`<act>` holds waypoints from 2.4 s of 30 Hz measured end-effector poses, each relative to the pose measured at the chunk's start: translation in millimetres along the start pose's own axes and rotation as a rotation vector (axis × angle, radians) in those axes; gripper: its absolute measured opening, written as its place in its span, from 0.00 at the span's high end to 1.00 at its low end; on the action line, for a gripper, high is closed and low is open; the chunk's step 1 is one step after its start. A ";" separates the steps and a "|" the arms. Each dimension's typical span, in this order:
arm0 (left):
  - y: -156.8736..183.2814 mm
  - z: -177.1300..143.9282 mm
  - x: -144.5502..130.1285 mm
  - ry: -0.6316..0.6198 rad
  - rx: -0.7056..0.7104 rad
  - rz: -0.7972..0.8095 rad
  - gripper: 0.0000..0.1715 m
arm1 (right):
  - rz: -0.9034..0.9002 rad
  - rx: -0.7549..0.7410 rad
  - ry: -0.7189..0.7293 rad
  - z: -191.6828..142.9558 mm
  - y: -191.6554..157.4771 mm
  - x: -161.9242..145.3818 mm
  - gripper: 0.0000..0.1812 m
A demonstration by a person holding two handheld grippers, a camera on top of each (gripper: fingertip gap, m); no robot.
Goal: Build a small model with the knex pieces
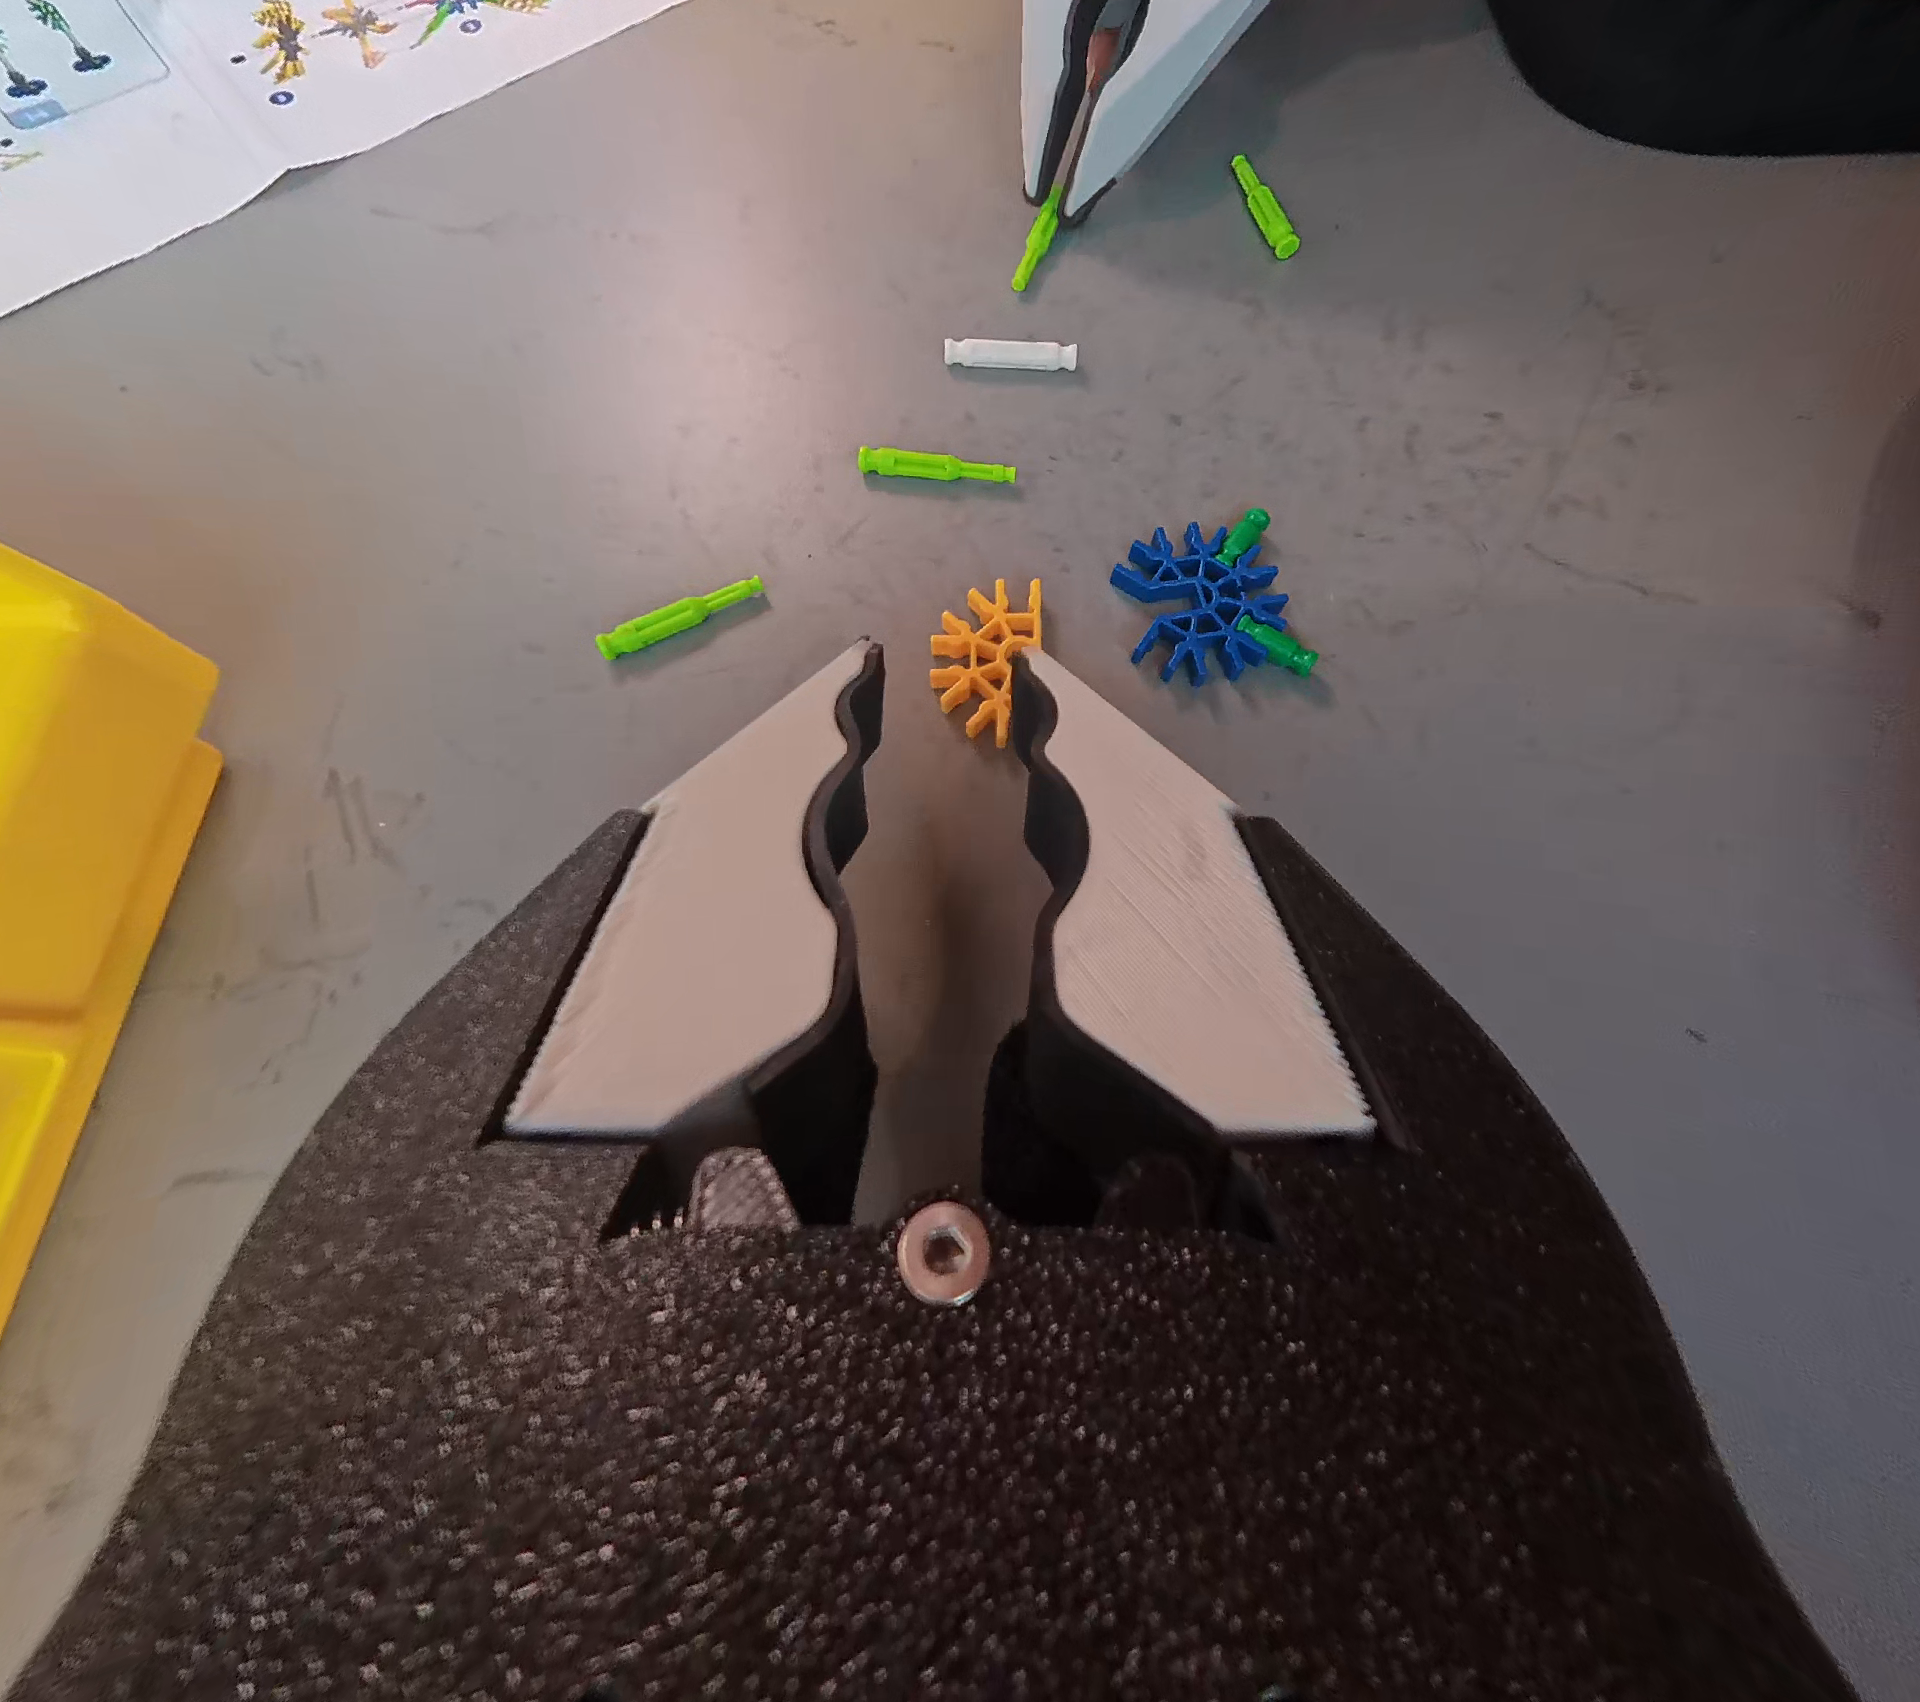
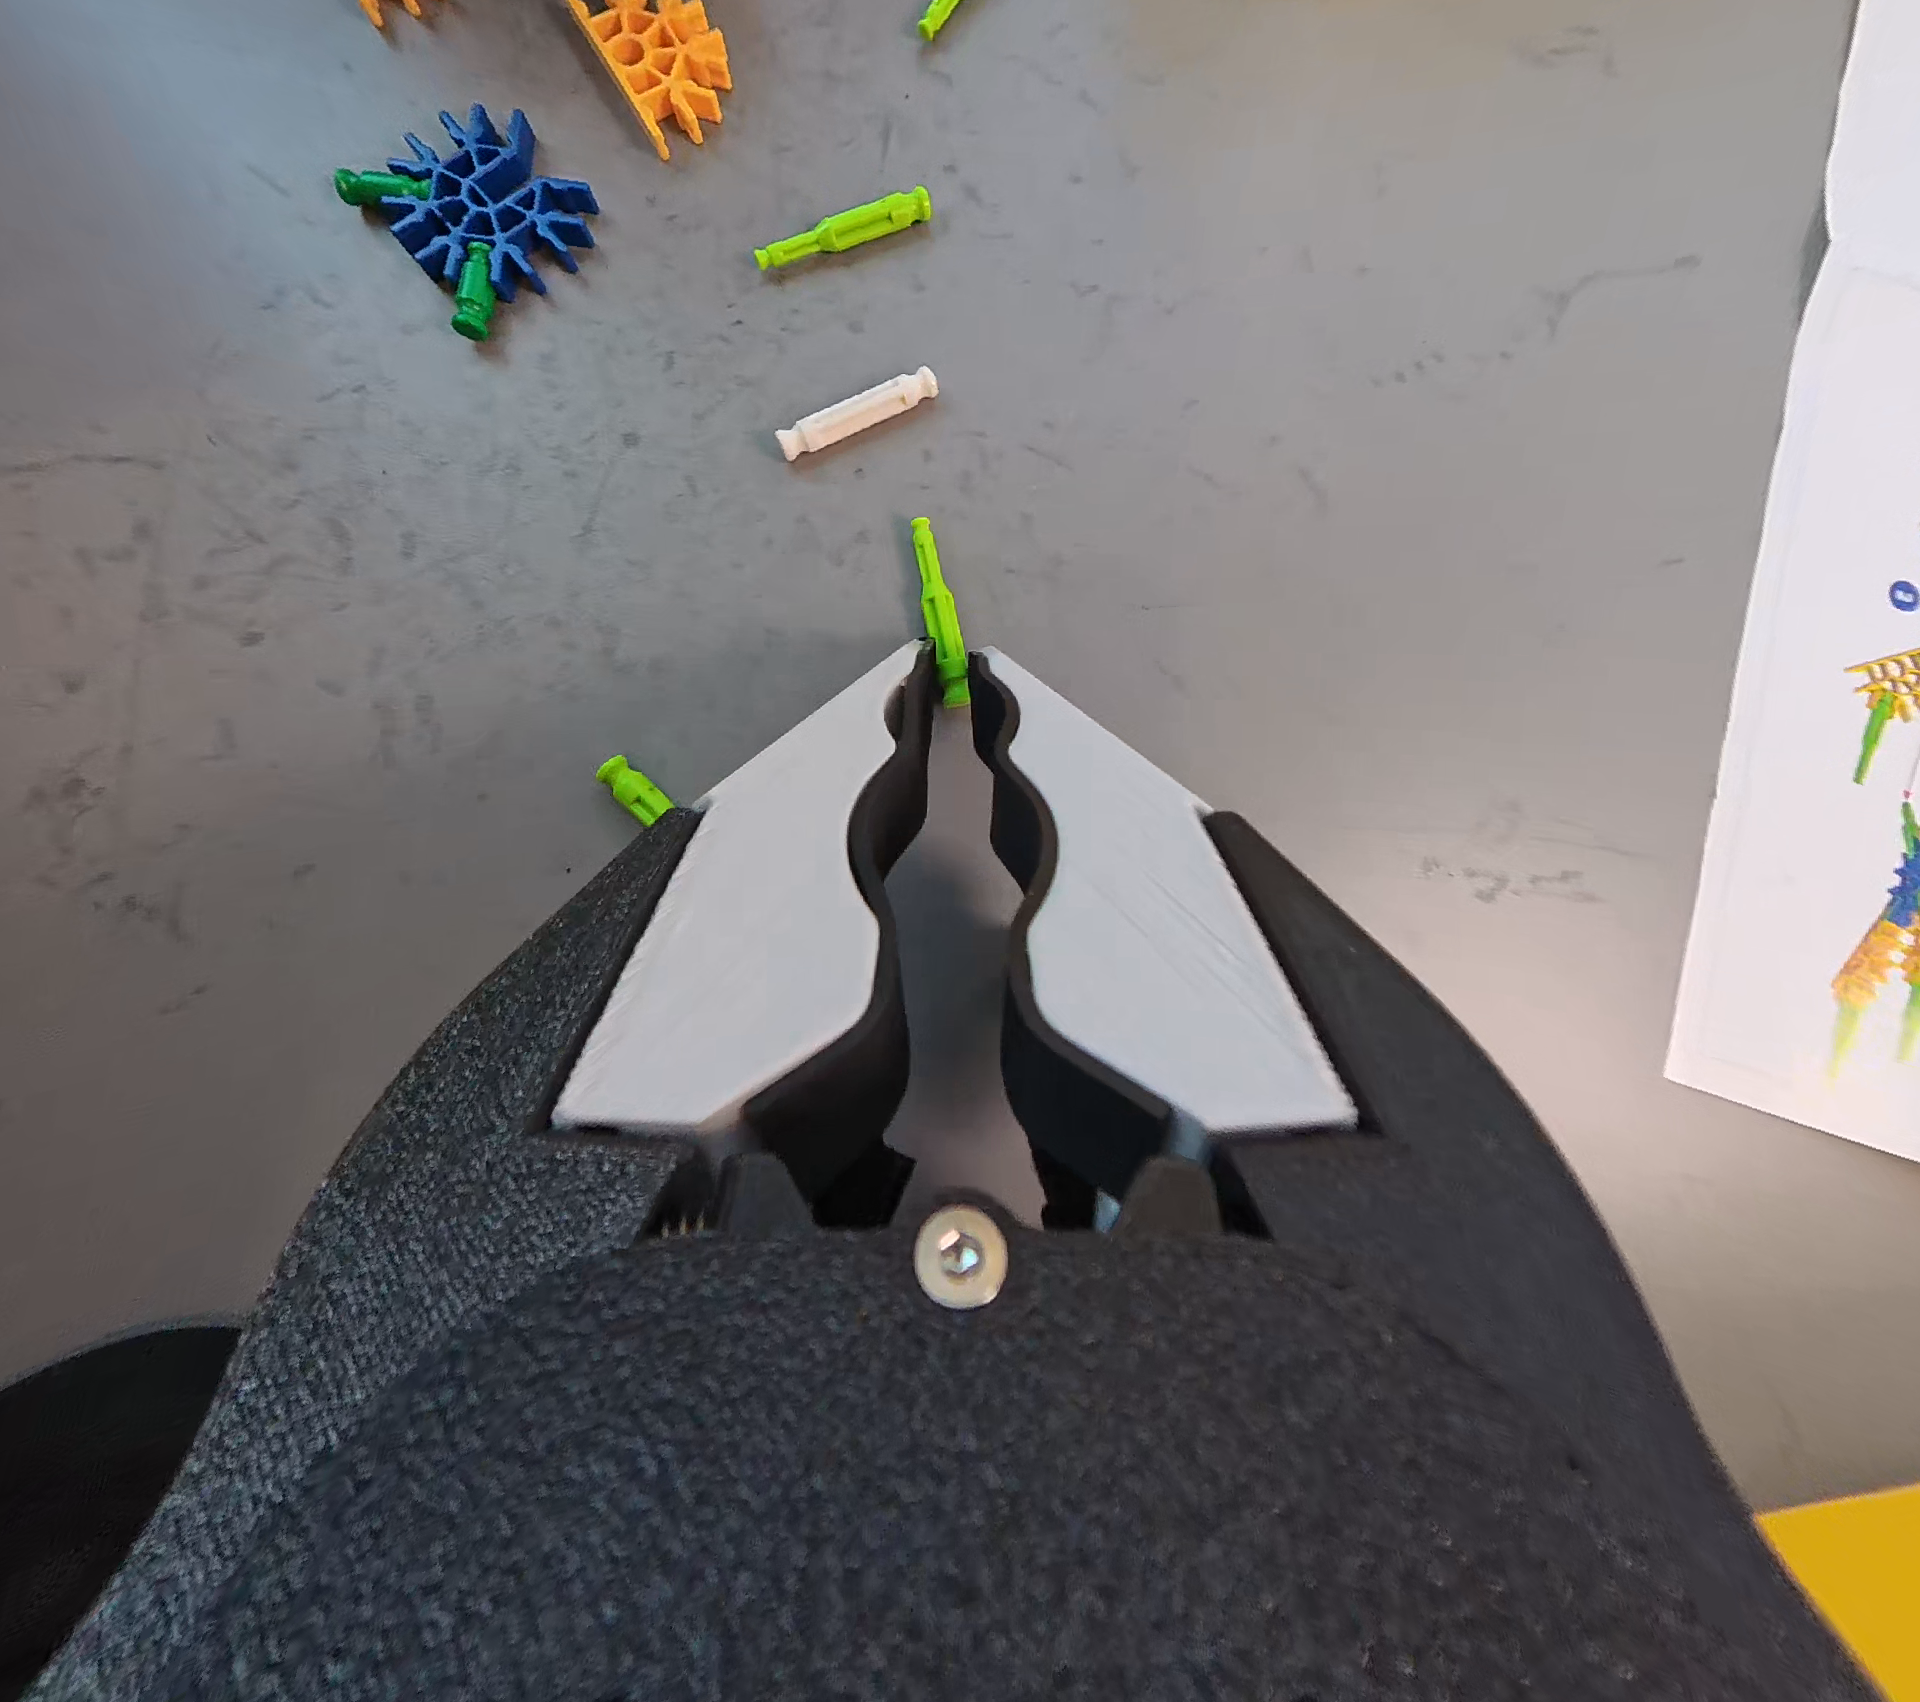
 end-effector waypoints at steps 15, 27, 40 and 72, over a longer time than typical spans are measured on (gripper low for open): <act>55.3 10.7 18.5 0.045 -0.146 0.168 0.95 | -0.192 0.221 0.287 9.8 -79.1 76.6 0.98; 49.7 7.9 25.0 0.086 -0.153 0.103 1.00 | -0.143 0.225 0.365 1.0 -73.6 81.6 0.98; 49.2 6.7 25.5 0.089 -0.141 0.115 0.99 | -0.184 0.183 0.295 10.0 -76.1 77.9 0.98; 31.2 -24.0 66.2 0.431 -0.175 -0.104 0.99 | 0.135 0.261 0.793 -29.9 -60.1 130.5 0.98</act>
Point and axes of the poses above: each gripper's, where its closed fingertips meet, z out along the fingers, x out of its top, y = z × x across the jaws, the point moved 3 cm from there along -z, back along the fingers, and after that the axes turned 3 degrees about -y, right-handed, at the moved point
